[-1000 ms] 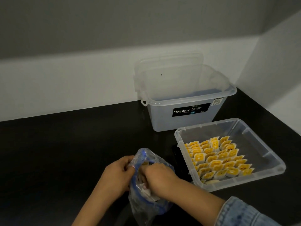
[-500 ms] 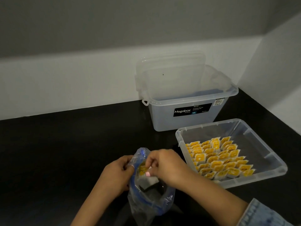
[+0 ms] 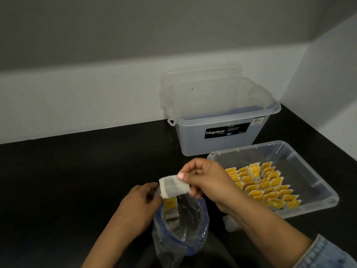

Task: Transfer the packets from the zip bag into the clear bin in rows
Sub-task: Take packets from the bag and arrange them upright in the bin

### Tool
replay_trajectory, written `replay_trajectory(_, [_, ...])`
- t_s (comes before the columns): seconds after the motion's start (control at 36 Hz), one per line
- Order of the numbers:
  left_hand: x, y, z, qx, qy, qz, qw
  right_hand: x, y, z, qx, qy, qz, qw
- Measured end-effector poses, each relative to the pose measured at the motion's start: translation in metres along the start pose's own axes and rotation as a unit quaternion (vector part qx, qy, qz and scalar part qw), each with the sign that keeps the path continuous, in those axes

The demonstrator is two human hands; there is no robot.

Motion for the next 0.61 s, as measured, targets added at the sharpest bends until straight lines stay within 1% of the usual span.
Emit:
replay_trajectory(0.03, [-0.003,-0.004,0.001,-0.02,0.006,0.002,1.0,0.002,-0.001,0.001,-0.005,-0.002,-0.025,1.0])
replay_trajectory(0.08, [-0.01,-0.018,0.007,-0.079,0.014,0.039,0.996,0.007,-0.003,0.003,-0.026,-0.024,-0.064,0.997])
replay_trajectory(0.14, [-0.018,-0.03,0.013,-0.119,0.013,0.118,0.986,0.015,-0.006,0.006,-0.062,-0.078,-0.075,0.992])
replay_trajectory(0.17, [-0.021,-0.031,0.015,-0.113,0.01,0.187,0.976,0.019,-0.007,0.009,-0.083,-0.113,-0.065,0.988])
replay_trajectory(0.22, [-0.029,-0.024,0.017,-0.055,-0.004,0.34,0.939,0.027,-0.008,0.017,-0.122,-0.192,-0.008,0.974])
replay_trajectory(0.31, [-0.042,-0.013,0.019,0.01,-0.009,0.452,0.892,0.039,-0.006,0.031,-0.15,-0.313,0.092,0.933])
replay_trajectory(0.39, [-0.054,-0.005,0.022,0.053,-0.012,0.547,0.835,0.05,-0.001,0.046,-0.152,-0.42,0.185,0.876])
replay_trajectory(0.44, [-0.06,-0.004,0.023,0.061,-0.009,0.588,0.807,0.053,0.003,0.053,-0.148,-0.459,0.249,0.84])
replay_trajectory(0.5, [-0.063,-0.004,0.023,0.051,-0.004,0.602,0.797,0.053,0.005,0.057,-0.148,-0.48,0.288,0.815])
replay_trajectory(0.56, [-0.064,-0.004,0.022,0.045,-0.002,0.614,0.788,0.051,0.008,0.058,-0.144,-0.49,0.315,0.8])
replay_trajectory(0.61, [-0.066,-0.002,0.021,0.046,-0.003,0.62,0.783,0.048,0.009,0.058,-0.14,-0.491,0.331,0.793])
Point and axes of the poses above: each hand's wrist, its own z-axis away from the middle knuckle, its own y-axis out of the palm, x = y × z, the point moved 8 cm from there along -z, towards the middle knuckle, and after that the axes turned 7 degrees about -z, right-handed, at the moved point
